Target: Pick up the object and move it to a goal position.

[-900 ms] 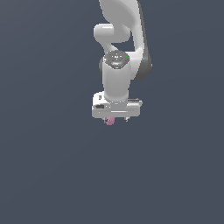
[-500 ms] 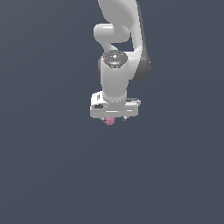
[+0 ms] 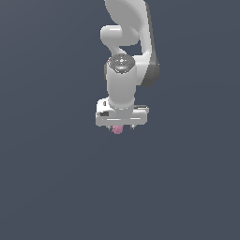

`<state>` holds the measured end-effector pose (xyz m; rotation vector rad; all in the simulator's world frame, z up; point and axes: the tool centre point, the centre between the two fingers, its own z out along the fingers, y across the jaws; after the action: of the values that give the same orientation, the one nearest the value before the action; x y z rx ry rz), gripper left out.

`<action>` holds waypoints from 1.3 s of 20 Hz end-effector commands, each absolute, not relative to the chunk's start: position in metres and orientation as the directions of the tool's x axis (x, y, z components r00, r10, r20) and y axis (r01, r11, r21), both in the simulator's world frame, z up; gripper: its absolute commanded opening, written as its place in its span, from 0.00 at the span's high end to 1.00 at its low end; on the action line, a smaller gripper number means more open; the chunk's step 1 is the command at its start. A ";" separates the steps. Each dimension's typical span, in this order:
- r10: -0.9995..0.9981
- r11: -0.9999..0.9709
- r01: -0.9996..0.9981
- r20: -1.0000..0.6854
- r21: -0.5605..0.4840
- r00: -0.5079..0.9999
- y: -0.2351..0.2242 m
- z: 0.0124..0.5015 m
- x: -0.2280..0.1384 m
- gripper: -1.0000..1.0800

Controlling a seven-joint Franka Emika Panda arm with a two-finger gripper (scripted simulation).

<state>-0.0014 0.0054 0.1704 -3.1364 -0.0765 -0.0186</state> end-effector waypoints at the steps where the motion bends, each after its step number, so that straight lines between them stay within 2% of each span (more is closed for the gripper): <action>1: 0.038 -0.999 0.038 0.011 -0.004 0.999 0.004 0.166 -0.006 0.04; 18: -0.151 -0.989 -0.151 0.002 -0.002 0.989 -0.010 0.103 -0.081 0.04; 26: -0.194 -0.981 -0.194 0.000 0.000 0.981 -0.014 0.091 -0.101 0.04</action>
<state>-0.0983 -0.0134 0.0923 -3.1273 0.2969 0.0007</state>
